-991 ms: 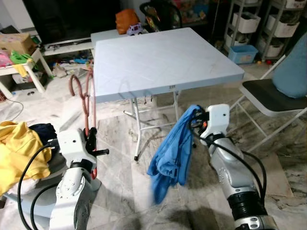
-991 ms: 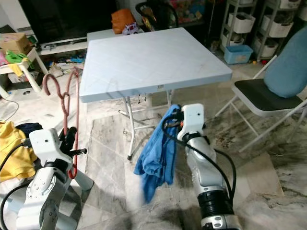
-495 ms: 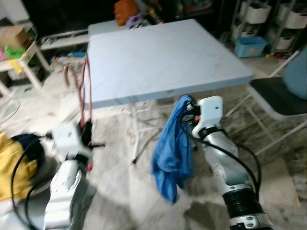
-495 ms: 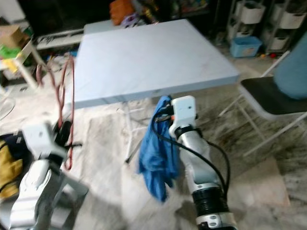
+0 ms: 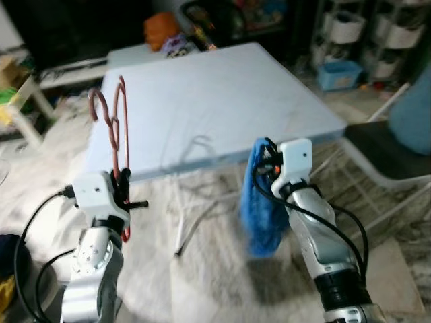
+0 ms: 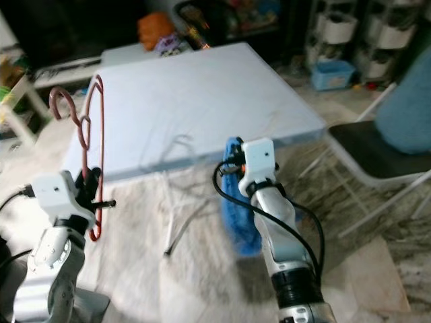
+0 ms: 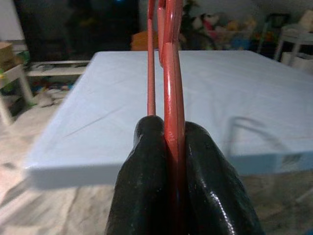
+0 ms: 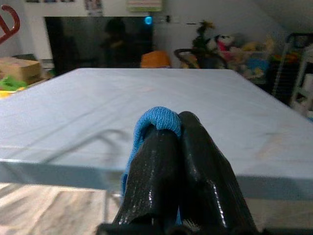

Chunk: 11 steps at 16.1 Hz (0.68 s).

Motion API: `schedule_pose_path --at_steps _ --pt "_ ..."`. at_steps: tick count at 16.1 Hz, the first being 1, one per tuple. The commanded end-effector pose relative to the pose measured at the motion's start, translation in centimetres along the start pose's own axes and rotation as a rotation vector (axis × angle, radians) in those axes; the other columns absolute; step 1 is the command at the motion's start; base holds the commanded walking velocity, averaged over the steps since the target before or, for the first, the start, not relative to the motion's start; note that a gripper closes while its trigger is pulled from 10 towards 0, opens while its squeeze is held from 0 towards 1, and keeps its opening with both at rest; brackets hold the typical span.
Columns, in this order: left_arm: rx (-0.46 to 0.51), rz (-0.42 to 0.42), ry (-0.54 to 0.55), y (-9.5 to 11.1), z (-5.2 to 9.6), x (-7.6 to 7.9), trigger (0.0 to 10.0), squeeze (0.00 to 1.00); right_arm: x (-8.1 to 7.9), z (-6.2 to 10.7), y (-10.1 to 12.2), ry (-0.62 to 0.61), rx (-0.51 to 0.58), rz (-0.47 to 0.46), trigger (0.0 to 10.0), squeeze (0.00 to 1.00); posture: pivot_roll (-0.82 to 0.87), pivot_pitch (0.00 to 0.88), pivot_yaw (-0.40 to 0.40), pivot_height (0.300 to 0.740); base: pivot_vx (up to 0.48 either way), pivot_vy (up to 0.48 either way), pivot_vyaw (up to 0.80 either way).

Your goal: Hang hanger

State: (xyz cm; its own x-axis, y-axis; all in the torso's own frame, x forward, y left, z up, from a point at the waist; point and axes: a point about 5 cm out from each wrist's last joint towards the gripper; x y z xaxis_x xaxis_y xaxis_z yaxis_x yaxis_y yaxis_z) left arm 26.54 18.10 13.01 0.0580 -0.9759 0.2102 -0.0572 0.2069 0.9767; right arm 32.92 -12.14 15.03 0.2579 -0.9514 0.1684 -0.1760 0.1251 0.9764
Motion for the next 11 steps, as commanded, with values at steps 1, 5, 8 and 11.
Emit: schedule_pose_path --at_steps 1,5,8,11 --pt "0.004 -0.003 -0.008 0.12 -0.05 0.23 10.0 0.0 0.21 -0.1 0.43 -0.005 0.018 0.01 10.0 0.0 -0.02 0.0 0.092 0.74 0.424 0.0 0.0" --pt "0.024 -0.035 -0.045 0.38 -0.15 0.94 10.0 0.0 0.2 -0.33 0.72 0.002 0.033 0.021 10.0 0.0 -0.02 0.0 0.087 0.74 0.425 0.0 0.0" --pt "0.024 -0.031 -0.023 0.34 -0.12 0.8 10.0 0.0 0.22 -0.24 0.69 0.013 0.035 0.027 10.0 0.0 -0.02 0.0 0.085 0.74 0.416 0.087 0.17" --pt "0.019 -0.031 -0.012 0.2 -0.14 0.72 10.0 0.0 0.19 -0.26 0.68 0.016 0.036 0.02 10.0 0.0 -0.02 0.0 0.084 0.74 0.359 0.315 0.35"
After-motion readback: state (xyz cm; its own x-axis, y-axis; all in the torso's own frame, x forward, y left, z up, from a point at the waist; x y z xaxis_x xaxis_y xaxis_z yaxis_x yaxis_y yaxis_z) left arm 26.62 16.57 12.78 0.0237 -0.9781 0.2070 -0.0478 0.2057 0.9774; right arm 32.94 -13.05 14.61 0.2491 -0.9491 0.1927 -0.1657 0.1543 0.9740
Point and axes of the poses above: a point about 5 cm out from each wrist's last joint towards the gripper, its own z axis pointing back from the gripper into the wrist, its own y axis along the axis of the wrist's last joint, x = y × z, and after that the axes turned 5 degrees about z, right-handed
